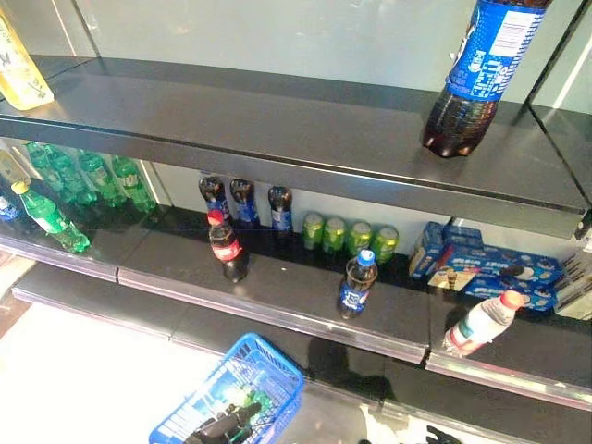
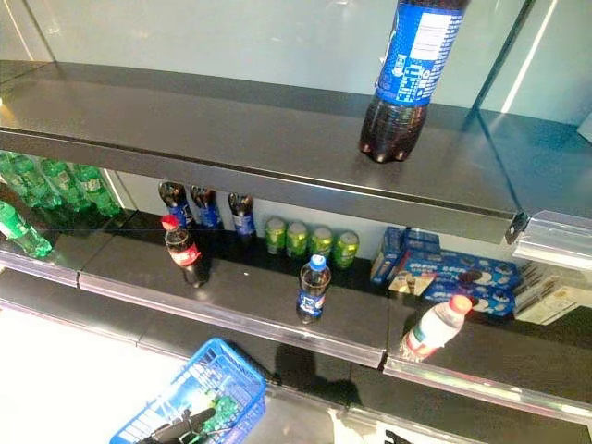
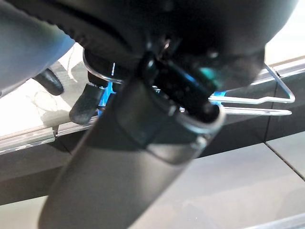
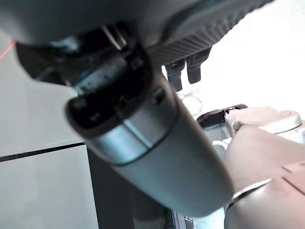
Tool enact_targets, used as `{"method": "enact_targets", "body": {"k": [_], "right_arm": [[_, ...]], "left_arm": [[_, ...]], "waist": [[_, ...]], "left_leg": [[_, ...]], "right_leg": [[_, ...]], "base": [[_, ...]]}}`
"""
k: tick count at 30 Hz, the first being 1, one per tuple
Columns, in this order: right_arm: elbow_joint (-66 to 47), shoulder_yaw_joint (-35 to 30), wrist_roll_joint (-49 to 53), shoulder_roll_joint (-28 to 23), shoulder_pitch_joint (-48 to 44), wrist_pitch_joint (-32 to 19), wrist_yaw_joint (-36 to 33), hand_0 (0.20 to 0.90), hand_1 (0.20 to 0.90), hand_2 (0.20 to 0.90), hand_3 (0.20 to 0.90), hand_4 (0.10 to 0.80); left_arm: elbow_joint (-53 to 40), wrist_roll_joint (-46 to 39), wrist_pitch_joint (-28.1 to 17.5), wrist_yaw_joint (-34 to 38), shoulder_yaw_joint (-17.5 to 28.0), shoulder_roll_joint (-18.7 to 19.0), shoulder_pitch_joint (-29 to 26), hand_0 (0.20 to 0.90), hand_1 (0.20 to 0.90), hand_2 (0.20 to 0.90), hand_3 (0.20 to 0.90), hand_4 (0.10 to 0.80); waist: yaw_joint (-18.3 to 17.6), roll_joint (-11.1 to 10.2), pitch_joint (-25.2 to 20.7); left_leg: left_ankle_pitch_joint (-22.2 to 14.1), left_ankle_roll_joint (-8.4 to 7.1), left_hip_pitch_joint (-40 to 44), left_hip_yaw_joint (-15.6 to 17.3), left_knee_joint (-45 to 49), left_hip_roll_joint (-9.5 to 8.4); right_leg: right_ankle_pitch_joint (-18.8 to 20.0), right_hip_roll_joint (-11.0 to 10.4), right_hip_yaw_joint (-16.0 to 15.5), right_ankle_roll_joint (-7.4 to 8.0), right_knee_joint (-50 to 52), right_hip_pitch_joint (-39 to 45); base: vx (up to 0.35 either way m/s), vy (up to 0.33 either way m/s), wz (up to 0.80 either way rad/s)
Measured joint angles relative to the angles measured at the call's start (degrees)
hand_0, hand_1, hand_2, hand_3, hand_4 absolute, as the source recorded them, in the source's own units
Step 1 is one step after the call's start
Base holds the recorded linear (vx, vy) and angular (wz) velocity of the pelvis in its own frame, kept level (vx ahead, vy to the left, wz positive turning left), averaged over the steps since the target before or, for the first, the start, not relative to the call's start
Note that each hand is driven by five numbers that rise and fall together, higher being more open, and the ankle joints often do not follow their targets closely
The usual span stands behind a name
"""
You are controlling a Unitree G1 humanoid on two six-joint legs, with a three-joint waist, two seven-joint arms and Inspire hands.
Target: Pick up the drink and place into the basket.
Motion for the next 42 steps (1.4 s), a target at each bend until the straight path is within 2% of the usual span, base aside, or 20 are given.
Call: {"method": "enact_targets", "body": {"k": [4,5,6,9,10,11,13,15,16,19,20,23,27,30,34,36,38,39,40,42], "right_arm": [[-0.4,0.0,0.1,0.1,-0.1,-0.4,-0.1,0.9,0.9,0.9,0.9,0.8],[-0.3,-0.1,0.0,0.1,-0.3,-0.9,0.0,0.9,0.9,0.9,0.9,0.8],[-0.3,-0.1,0.0,0.2,-1.0,-1.0,0.0,0.9,0.9,0.9,0.9,0.8],[0.0,-0.2,0.0,0.1,-0.5,-1.2,0.0,0.9,0.9,0.9,0.9,0.8],[0.7,-0.2,0.0,0.2,0.1,-1.0,0.2,0.9,0.9,0.9,0.9,0.8],[1.0,-0.1,0.0,0.3,0.4,-0.5,0.3,0.9,0.9,0.9,0.9,0.8],[0.8,0.0,0.0,0.4,0.7,-0.3,0.5,0.9,0.9,0.9,0.9,0.8],[0.5,0.0,0.1,0.4,0.3,-0.4,0.6,0.9,0.9,0.9,0.9,0.8],[0.5,0.0,0.2,0.3,-0.5,-0.5,0.6,0.9,0.9,0.9,0.9,0.8],[-0.5,0.1,0.7,0.2,-4.1,-1.2,0.7,0.9,0.9,0.9,0.9,0.8],[-1.0,0.3,0.8,0.4,-4.8,-1.2,0.7,0.9,0.9,0.9,0.9,0.8],[-1.6,1.0,1.2,0.4,-4.3,-1.1,0.7,0.9,0.9,0.9,0.9,0.8],[-1.6,1.0,1.3,0.4,-2.5,-1.0,0.7,0.9,0.9,0.9,0.9,0.8],[-1.5,1.4,1.3,0.6,-1.5,-0.8,0.7,0.9,0.9,0.9,0.9,0.8],[-1.4,1.4,1.3,0.6,-0.5,-0.3,0.7,0.9,0.9,0.9,0.9,0.8],[-1.4,1.3,1.3,-0.5,-1.5,-0.1,0.5,0.9,0.9,0.9,0.9,0.8],[-1.5,1.2,1.3,-2.1,-2.7,0.2,0.3,0.9,0.9,0.9,0.9,0.8],[-1.5,1.0,1.3,-2.7,-2.9,0.2,0.0,0.9,0.9,0.9,0.9,0.8],[-1.5,0.7,1.3,-3.4,-3.0,0.2,-0.3,0.9,0.9,0.9,0.9,0.8],[-1.5,0.0,1.3,-4.0,-2.8,0.2,-0.8,0.9,0.9,0.9,0.9,0.8]], "left_arm": [[0.1,0.0,-0.1,-0.1,0.3,1.1,-0.7,0.3,0.3,0.3,0.2,0.1],[0.1,0.0,-0.1,-0.1,0.8,1.3,-0.9,0.3,0.3,0.3,0.2,0.1],[0.1,0.0,-0.2,0.0,1.7,1.5,-1.0,0.3,0.3,0.3,0.2,0.1],[0.1,0.6,0.3,0.1,1.5,1.7,-2.2,0.3,0.3,0.3,0.2,0.1],[0.1,1.2,0.2,0.1,1.1,1.6,-2.4,0.3,0.3,0.3,0.2,0.1],[0.1,1.5,0.1,0.1,0.9,1.5,-2.5,0.3,0.3,0.3,0.2,0.1],[0.0,1.5,-0.3,0.1,-0.6,2.1,-2.4,0.3,0.3,0.3,0.2,0.1],[0.0,1.5,-0.1,0.1,-0.6,2.5,-2.5,0.3,0.3,0.3,0.2,0.1],[0.0,1.4,0.1,0.2,-0.4,2.5,-2.5,0.3,0.3,0.3,0.2,0.1],[-0.1,1.4,0.2,0.2,0.7,1.9,-2.4,0.3,0.3,0.3,0.2,0.1],[-0.1,1.4,0.3,0.3,1.2,1.7,-2.4,0.3,0.3,0.3,0.2,0.1],[-0.2,1.4,0.6,0.3,1.3,1.5,-1.9,0.3,0.3,0.3,0.2,0.1],[-0.2,1.5,0.6,0.4,0.9,1.6,-1.2,0.3,0.3,0.3,0.2,0.1],[-0.5,1.5,0.6,1.6,0.9,1.5,-1.2,0.3,0.3,0.3,0.2,0.1],[-1.7,1.5,0.6,1.8,-0.1,1.0,-0.8,0.3,0.3,0.3,0.2,0.1],[-2.1,1.4,0.4,1.8,-0.6,-0.2,-0.7,0.3,0.3,0.3,0.2,0.1],[-2.2,1.2,0.3,1.8,-0.9,-1.4,-1.3,0.3,0.3,0.3,0.2,0.1],[-2.2,1.2,0.5,1.8,-0.8,-1.8,-1.3,0.3,0.3,0.3,0.2,0.1],[-2.2,1.1,0.6,1.8,-0.9,-2.5,-1.2,0.3,0.3,0.3,0.2,0.1],[-2.2,1.1,1.5,1.6,-1.0,-3.3,-0.9,0.3,0.3,0.3,0.2,0.1]], "waist": [[0.1,-2.1,0.8],[0.5,-2.6,1.3],[1.3,-3.0,2.1],[0.6,-2.6,3.7],[0.4,-2.3,3.9],[0.7,-1.6,3.9],[1.9,-0.7,3.6],[3.0,-1.2,3.3],[3.4,-1.9,2.8],[3.9,-1.7,2.5],[3.7,-1.4,2.4],[3.2,-1.1,1.1],[3.1,-1.2,0.1],[2.9,-0.5,0.4],[2.1,1.4,1.2],[2.2,3.1,2.1],[2.1,5.4,3.3],[1.9,5.9,3.2],[1.5,6.5,3.0],[1.2,7.6,2.0]], "left_leg": [[-0.2,0.61,-0.7,3.3,0.0,-0.47],[-0.7,0.82,-0.7,5.2,-0.1,-0.29],[-0.9,1.19,-0.5,7.4,-0.1,-0.22],[-0.8,2.59,-0.4,9.2,-0.1,0.23],[-0.7,3.06,-0.4,9.4,-0.1,0.94],[-0.5,3.06,-0.5,10.4,-0.1,1.87],[-0.3,2.56,-0.6,11.9,-0.1,3.52],[0.0,1.81,-0.5,11.7,0.4,3.0],[0.2,1.24,-0.4,11.3,0.3,2.13],[0.0,-0.39,-0.4,10.0,0.4,1.42],[0.1,-0.56,-0.4,10.0,0.4,1.58],[0.4,-1.19,-0.2,9.6,0.3,2.51],[0.6,-1.45,-0.1,9.3,0.4,2.8],[0.8,-1.56,-0.1,6.7,0.4,3.07],[1.8,-1.81,-0.6,3.0,0.7,3.61],[1.8,-1.7,-1.4,1.6,2.0,3.84],[1.7,-1.5,-1.6,1.1,3.0,3.73],[1.7,-1.37,-1.7,0.7,3.1,3.43],[0.7,-0.51,-1.9,0.5,3.2,3.07],[0.5,-0.7,-1.4,0.7,1.4,2.28]], "right_leg": [[0.5,-1.0,0.3,0.18,2.9,-3.9],[1.6,-1.5,-1.5,-0.2,4.1,-5.8],[3.3,-1.6,-3.8,-1.28,4.5,-7.3],[6.9,-1.3,-5.9,-2.08,4.4,-7.8],[6.6,-1.3,-6.0,-2.03,6.0,-8.1],[4.6,-1.5,-6.0,-1.66,10.8,-9.2],[1.3,-2.8,-6.0,-0.11,16.3,-8.6],[1.2,-2.8,-5.9,0.5,11.6,-5.5],[1.3,-2.3,-6.0,0.43,7.9,-3.7],[1.6,-2.1,-6.0,0.78,0.8,-1.8],[2.3,-1.7,-6.0,1.08,-0.7,-1.4],[2.7,-0.6,-6.0,0.61,-1.8,-0.6],[2.7,-0.3,-6.1,0.39,-1.7,-0.4],[1.9,-0.1,-6.0,0.14,-0.3,-0.7],[1.4,1.3,-5.8,-0.3,-2.0,1.6],[1.0,1.9,-4.3,-0.84,-2.2,1.8],[1.1,1.8,-4.3,-0.87,-2.7,2.5],[1.5,1.1,-4.4,-1.16,-2.9,2.6],[1.3,0.8,-4.6,-0.61,-2.7,3.0],[1.1,0.4,-4.7,0.05,-2.4,3.3]], "base": [[-0.057,0.127,-0.46],[-0.09,0.057,-0.98],[-0.093,0.031,-0.95],[-0.105,-0.003,-0.37],[-0.118,-0.04,0.06],[-0.091,-0.087,0.05],[-0.084,-0.159,-0.05],[-0.076,-0.189,-0.18],[-0.095,-0.204,-0.41],[-0.129,-0.216,-0.51],[-0.094,-0.208,-0.29],[-0.067,-0.149,-0.02],[-0.115,-0.15,0.01],[-0.146,-0.144,0.06],[-0.178,0.046,0.39],[-0.161,0.148,0.24],[-0.085,0.214,0.16],[-0.039,0.332,0.16],[-0.014,0.249,0.11],[-0.032,0.264,0.08]]}}
